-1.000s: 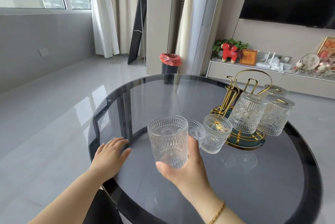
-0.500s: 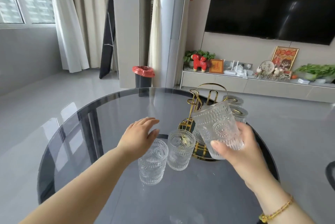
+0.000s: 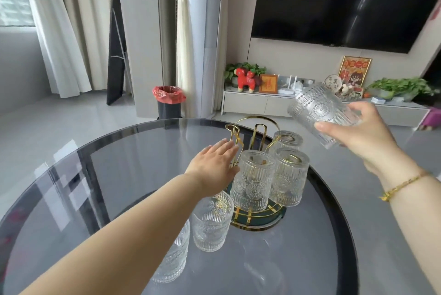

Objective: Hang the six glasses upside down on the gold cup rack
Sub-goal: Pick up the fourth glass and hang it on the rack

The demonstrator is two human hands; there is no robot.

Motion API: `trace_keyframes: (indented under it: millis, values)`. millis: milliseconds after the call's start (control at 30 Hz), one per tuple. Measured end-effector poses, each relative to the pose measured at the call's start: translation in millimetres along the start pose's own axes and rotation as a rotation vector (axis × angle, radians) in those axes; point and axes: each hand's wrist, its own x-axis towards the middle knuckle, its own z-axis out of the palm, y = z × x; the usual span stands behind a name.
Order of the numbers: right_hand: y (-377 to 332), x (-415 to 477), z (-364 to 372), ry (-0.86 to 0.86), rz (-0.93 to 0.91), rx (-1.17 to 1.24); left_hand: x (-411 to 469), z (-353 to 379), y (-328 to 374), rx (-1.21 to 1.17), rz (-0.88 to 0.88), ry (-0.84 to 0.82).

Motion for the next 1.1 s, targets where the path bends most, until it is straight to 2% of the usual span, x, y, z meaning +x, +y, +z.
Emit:
trace_keyframes:
  millis: [233,400,633,1100]
  values:
    - [-25.1,60.2,25.2,-0.193,0.027,-0.227,3.4,6.6,-9.4,-0.075,0.005,0.046]
    - [-39.0,79.7,52.2,-0.287,-0.086,-0.415,3.7,8.6,-12.2,-0.098,0.017,0.060]
    - [-42.7,103.2,76.2,-0.432,-0.147,-0.529,5.8,10.2,-19.4,-0.111,0.043,0.062]
    - [-57.4,128.0,91.8,-0.612,-0.185,-0.740,12.7,13.7,-28.7,-0.165,0.061,0.100]
